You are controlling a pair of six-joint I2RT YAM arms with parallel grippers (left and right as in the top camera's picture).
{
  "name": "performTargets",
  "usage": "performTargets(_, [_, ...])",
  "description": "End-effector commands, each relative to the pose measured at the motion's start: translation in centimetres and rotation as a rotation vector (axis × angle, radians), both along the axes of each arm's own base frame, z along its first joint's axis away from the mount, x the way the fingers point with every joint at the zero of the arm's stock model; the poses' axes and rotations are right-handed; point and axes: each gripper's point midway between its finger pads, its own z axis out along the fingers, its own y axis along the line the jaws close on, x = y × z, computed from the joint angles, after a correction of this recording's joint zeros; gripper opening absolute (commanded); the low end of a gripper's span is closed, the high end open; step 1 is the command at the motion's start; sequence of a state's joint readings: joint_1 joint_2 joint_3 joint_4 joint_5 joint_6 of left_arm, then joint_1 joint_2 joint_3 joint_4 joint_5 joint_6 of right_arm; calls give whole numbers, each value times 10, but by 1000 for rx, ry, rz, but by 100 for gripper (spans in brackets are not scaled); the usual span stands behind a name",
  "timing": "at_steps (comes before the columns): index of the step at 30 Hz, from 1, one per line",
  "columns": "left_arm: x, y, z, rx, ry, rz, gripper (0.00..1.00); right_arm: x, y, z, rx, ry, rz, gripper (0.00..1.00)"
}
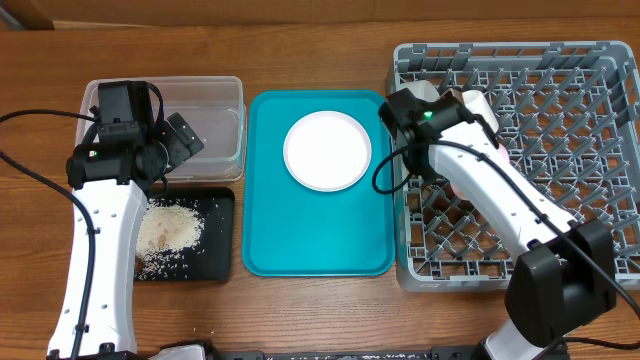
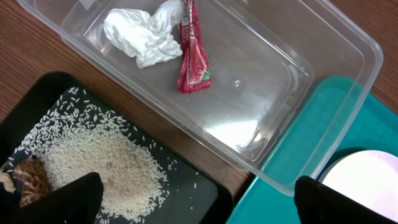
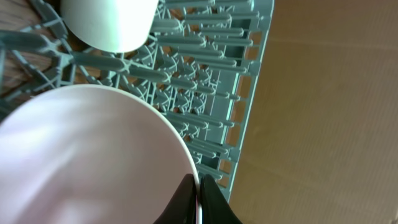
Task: Sort waste into correct bins and load items into the dishwasher
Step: 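Release the plate and move the right gripper toward the white plate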
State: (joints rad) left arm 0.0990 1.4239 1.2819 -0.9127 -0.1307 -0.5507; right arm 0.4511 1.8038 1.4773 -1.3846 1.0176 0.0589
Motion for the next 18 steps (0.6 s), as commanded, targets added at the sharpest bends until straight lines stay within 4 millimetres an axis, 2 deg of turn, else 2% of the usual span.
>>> performTargets(1, [3, 0, 7, -6, -25, 12, 100, -5, 19, -15, 74, 18, 22, 4])
performTargets(16, [3, 0, 7, -6, -25, 12, 100, -2, 44, -20, 121, -1, 76, 4])
performTargets(18, [3, 0, 7, -6, -25, 12, 100, -1, 49, -23, 149, -5, 78, 7])
